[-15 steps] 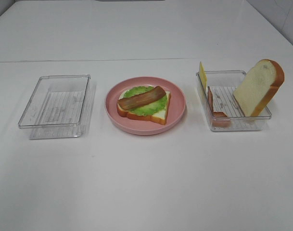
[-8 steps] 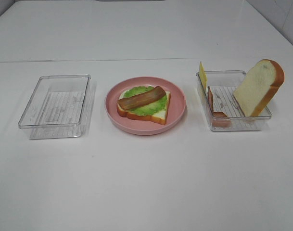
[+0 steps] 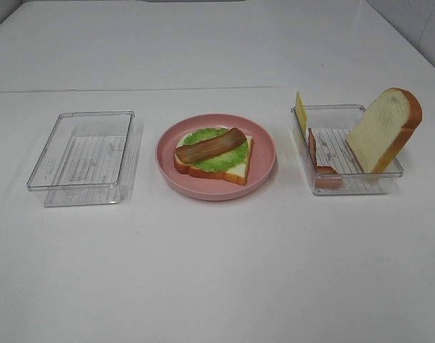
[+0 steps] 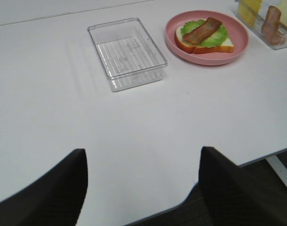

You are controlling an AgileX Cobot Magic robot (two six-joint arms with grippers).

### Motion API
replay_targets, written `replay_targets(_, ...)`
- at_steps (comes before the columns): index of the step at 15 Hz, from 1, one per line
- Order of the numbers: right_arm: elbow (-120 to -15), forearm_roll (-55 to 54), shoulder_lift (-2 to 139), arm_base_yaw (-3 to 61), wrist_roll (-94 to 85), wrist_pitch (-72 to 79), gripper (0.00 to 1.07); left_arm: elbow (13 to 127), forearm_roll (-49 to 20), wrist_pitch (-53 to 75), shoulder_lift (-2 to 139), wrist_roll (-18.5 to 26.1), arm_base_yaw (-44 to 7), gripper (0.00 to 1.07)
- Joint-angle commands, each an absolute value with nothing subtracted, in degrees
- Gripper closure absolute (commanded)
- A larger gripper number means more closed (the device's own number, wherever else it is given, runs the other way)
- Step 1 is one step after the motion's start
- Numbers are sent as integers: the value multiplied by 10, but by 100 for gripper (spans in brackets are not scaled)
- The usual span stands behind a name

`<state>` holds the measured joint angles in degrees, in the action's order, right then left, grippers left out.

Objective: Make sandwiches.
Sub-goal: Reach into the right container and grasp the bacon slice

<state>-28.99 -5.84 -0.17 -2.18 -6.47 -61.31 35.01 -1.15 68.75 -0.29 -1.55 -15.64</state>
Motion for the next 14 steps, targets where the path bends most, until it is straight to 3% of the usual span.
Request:
replay_targets(1,-290,-52,5,-25,-68,-604,32,331,23,682,-17,-25,-157,41)
replay_targets(4,-301,-54,46,-25,-68,-576,32,311,28,651,-17,-25,-157,41)
replay_targets(9,-345,-84,295,-25,-68,-382,32,285,11,599,-16,-20,-157,41)
replay_targets(14,-469,-188,537,-25,-103,-398,32,285,4,599,-16,-20,-157,41)
